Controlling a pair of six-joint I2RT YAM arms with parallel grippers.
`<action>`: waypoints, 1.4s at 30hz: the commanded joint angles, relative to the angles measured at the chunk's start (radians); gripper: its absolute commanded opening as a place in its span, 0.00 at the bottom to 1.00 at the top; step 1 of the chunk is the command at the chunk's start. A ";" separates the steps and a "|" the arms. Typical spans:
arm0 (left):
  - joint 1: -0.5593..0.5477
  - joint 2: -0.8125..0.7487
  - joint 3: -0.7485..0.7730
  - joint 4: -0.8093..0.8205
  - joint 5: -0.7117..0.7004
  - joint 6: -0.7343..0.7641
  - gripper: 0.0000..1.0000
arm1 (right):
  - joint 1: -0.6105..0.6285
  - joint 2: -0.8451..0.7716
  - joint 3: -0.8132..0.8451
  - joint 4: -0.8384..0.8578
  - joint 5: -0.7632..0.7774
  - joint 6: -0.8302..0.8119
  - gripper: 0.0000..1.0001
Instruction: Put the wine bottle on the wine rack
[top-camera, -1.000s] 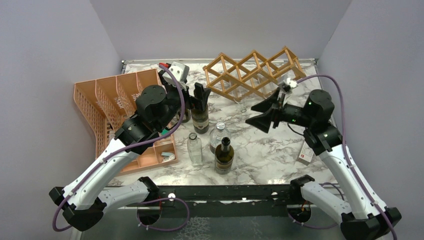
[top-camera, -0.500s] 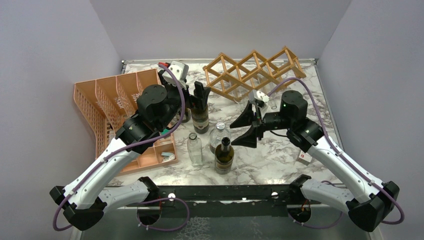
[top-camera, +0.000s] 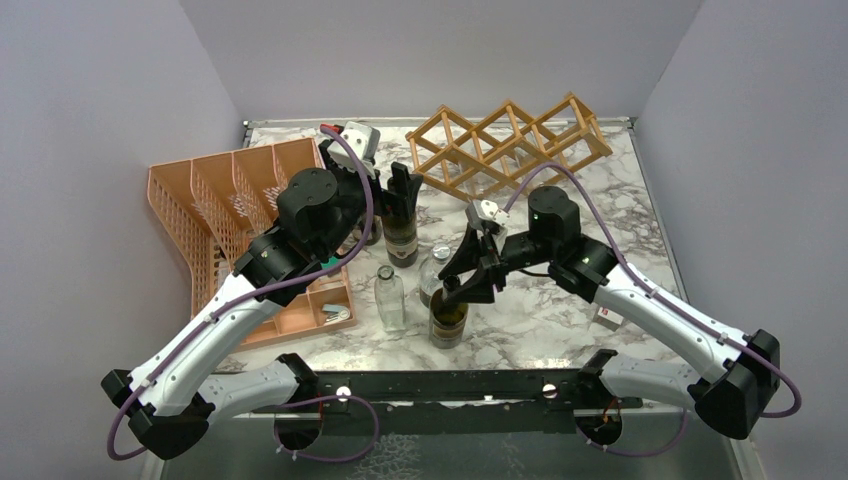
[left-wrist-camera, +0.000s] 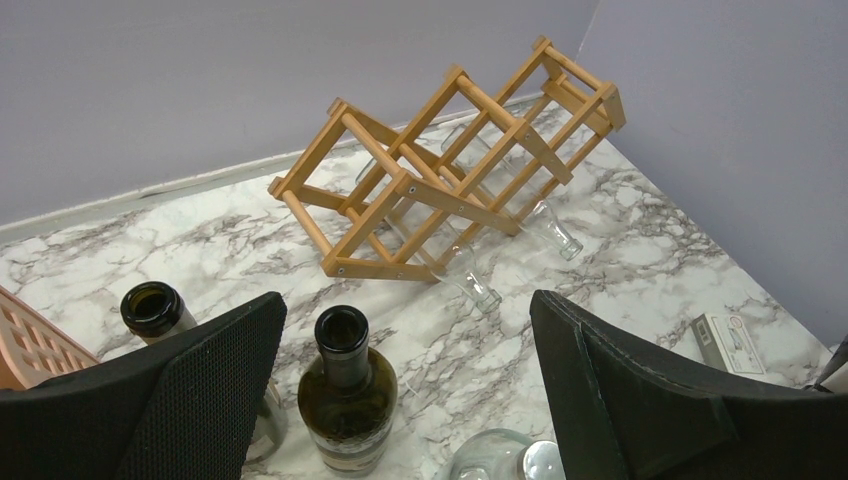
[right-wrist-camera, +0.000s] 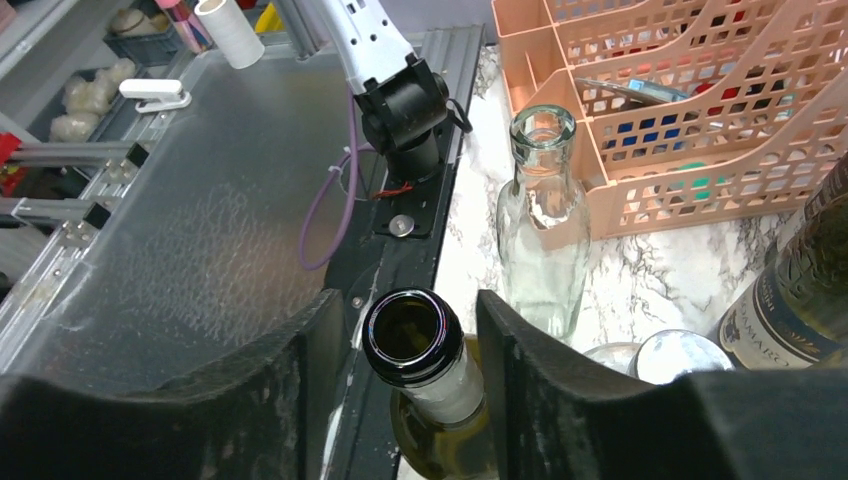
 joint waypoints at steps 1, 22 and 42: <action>0.000 -0.007 0.004 0.028 0.018 -0.009 0.99 | 0.012 0.004 -0.022 0.026 -0.039 -0.069 0.52; 0.000 -0.034 -0.116 0.200 0.300 0.055 0.99 | 0.014 -0.253 0.036 -0.165 0.454 -0.071 0.01; -0.021 0.150 -0.242 0.556 0.690 0.106 0.99 | 0.014 -0.253 0.315 -0.189 1.420 0.300 0.01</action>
